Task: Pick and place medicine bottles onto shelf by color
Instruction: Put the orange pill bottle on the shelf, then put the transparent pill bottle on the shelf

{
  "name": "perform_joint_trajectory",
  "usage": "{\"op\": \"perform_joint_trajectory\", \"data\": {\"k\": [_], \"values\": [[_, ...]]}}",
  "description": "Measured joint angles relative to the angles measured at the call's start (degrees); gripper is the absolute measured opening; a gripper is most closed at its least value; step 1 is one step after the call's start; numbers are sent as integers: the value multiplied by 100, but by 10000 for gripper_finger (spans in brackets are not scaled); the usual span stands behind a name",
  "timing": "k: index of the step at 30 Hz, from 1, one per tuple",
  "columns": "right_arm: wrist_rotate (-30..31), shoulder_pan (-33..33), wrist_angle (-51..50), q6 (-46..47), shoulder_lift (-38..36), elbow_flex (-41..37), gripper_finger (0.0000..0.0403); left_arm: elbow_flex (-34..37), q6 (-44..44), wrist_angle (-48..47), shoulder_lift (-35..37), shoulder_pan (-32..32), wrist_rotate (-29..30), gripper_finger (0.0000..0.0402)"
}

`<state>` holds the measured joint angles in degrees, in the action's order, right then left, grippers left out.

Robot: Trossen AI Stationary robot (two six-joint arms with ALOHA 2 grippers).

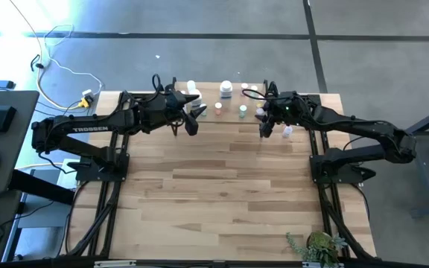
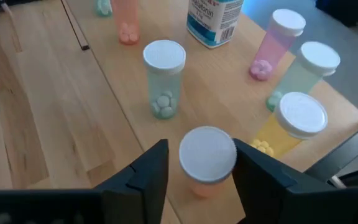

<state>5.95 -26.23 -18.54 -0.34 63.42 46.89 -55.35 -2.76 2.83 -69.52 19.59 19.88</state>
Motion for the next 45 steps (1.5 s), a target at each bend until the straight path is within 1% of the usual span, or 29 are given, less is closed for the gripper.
{"op": "perform_joint_trajectory", "data": {"k": [5, 10, 12, 17, 21, 27, 33, 39, 45], "values": [[-13, 4, -5, 83, -19, 7, 196, 0, 2, 0, 0, 0, 0, 229], [-19, 2, -224, 298, -72, 205, 218, -1, 2, 0, 0, -1, 0, 229], [-19, 2, -344, 317, -84, 281, 223, -2, 20, 0, 0, 0, 0, 229], [-17, 2, -563, 565, -137, 554, 224, -2, 374, -2, 0, 0, 0, 229], [7, 0, -785, 779, -171, 781, 224, -2, 410, -2, -2, 0, 0, 229], [510, 0, -1164, 1141, -199, 1161, 224, -2, 796, -89, -1, 0, -62, 229], [1380, 0, -1819, 1416, -203, 1634, 224, -2, 903, -288, 0, 0, -237, 229], [2041, -34, -2315, 1742, -203, 1999, 224, -2, 1243, -565, 0, 0, -348, 229], [2144, -364, -2933, 2118, -203, 2267, 224, -2, 1538, -649, -2, 0, -350, 229]]}}
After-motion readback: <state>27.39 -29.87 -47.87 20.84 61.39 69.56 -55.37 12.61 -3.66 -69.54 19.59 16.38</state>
